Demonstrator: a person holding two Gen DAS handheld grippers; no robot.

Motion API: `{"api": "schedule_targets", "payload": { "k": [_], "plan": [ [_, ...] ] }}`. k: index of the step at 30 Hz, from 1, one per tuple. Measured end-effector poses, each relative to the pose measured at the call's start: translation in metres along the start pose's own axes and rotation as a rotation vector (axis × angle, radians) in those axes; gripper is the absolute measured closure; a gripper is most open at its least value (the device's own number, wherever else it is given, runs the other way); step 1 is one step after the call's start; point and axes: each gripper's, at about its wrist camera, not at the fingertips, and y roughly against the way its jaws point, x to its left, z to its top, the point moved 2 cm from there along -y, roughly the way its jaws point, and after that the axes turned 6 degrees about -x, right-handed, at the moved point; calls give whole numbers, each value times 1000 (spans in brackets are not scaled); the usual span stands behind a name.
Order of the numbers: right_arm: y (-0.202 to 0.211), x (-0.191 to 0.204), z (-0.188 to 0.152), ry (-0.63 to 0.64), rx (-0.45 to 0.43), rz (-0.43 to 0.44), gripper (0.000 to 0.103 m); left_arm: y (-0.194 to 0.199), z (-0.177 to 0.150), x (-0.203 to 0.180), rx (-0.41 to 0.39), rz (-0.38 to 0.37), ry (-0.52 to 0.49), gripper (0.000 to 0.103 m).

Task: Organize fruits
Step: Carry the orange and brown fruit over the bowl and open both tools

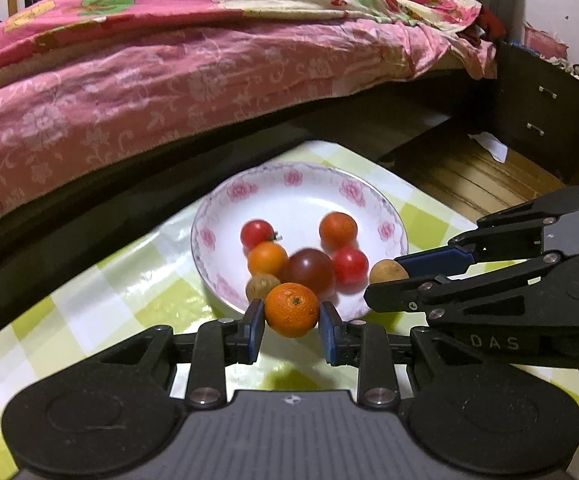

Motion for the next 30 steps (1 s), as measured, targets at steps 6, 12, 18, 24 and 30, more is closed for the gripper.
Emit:
{"api": "schedule_targets", "payload": {
  "k": [6,12,18,24,30],
  "plan": [
    [-4,-6,11,-17,-24,-17,81,-12,11,3,-18,25,-8,67],
    [-12,-13,23,-30,-50,-37,81,-23,20,7,-34,43,-5,67],
    [-23,-17,28,-20,-54,-55,81,-35,23,13,-30,70,6,67],
    [-37,-18,39,17,-72,-54,80,-45,25,22,-27,89,26,68],
    [-49,-20,42,21,-70,-53,80,-52,24,24,-30,89,27,68]
  ]
}}
